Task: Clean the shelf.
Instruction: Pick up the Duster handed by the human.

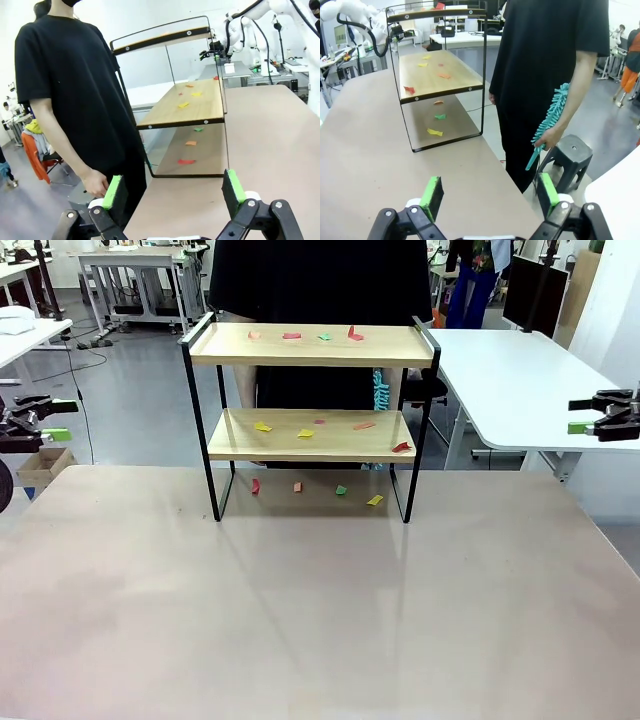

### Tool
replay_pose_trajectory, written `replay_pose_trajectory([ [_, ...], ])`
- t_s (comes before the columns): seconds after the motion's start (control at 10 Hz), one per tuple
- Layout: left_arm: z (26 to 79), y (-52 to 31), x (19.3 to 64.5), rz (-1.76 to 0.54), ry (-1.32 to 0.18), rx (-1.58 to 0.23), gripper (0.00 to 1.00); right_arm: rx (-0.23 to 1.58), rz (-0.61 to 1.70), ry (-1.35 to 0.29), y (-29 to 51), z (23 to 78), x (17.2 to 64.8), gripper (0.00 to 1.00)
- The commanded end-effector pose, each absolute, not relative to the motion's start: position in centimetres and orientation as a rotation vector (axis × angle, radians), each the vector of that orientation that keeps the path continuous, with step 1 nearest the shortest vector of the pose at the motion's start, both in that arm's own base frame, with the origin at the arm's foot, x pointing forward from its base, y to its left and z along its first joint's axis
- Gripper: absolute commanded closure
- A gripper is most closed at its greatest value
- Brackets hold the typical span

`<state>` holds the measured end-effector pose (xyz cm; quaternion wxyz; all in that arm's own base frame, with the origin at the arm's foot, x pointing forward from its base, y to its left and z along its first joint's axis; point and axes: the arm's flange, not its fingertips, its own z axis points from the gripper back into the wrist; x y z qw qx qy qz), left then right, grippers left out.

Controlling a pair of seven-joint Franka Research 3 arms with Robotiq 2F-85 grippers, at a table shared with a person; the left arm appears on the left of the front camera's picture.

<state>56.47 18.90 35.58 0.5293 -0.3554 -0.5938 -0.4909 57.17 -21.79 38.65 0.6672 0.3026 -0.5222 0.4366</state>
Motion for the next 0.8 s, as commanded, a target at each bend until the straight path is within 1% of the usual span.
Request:
replay_pose_trajectory([
  [0.0,35.45,17.95,56.14,-1.158,-1.476,-0.763,0.00,0.671,1.000,-1.250,-21.83,38.84,57.47,0.00],
  [0.2,35.24,17.71,56.19,-1.152,-1.476,-0.763,0.00,0.666,1.001,-1.258,-21.92,38.87,57.47,0.00],
  [0.4,35.17,18.07,56.29,-1.130,-1.481,-0.817,0.00,0.671,0.996,-1.270,-21.97,38.93,57.52,0.00],
  [0.7,35.36,18.22,56.12,-1.119,-1.490,-0.841,0.00,0.668,0.997,-1.282,-21.93,39.12,57.57,0.00],
])
